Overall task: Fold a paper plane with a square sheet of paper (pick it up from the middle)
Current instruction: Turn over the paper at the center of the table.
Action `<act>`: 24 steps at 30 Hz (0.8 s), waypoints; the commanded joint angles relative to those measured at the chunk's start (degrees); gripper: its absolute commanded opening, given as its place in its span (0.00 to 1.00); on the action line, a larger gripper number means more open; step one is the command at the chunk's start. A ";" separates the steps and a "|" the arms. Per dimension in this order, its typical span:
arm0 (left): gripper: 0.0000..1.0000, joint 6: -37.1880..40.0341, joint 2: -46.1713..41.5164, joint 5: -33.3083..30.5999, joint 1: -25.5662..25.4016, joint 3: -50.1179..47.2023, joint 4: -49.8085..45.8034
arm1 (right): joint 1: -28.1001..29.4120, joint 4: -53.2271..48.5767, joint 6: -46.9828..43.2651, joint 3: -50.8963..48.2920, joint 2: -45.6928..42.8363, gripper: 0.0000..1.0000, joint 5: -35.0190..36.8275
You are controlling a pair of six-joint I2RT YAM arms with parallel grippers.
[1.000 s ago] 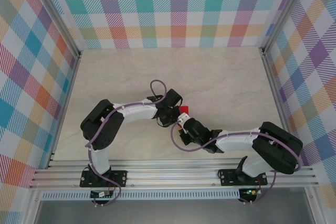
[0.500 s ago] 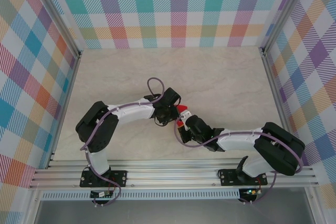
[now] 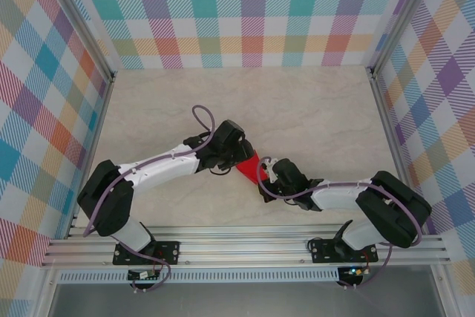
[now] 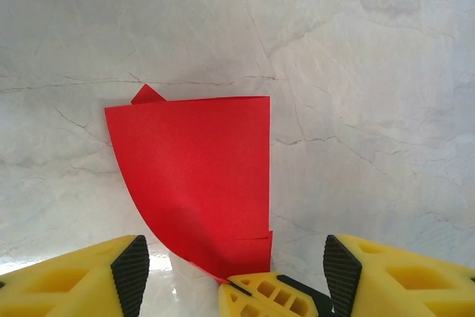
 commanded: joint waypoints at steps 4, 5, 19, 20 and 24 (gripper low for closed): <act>0.62 -0.47 -1.35 -0.49 -0.22 -3.56 2.72 | -1.70 2.82 4.24 -1.46 -0.29 0.00 -5.62; 0.62 -0.38 -1.53 -0.31 -0.25 -4.10 3.32 | -1.86 2.74 4.43 -1.54 -1.00 0.00 -5.76; 0.49 -1.43 -2.55 1.35 -0.44 -8.86 12.12 | -10.71 3.38 10.52 -2.42 -3.49 0.00 -17.75; 0.47 -1.25 -2.37 1.71 -0.53 -8.86 12.64 | -11.35 3.99 11.08 -2.57 -3.33 0.00 -18.72; 0.42 -0.81 -1.18 2.56 -1.03 -8.59 13.83 | -12.89 6.41 12.86 -3.34 -3.47 0.00 -21.36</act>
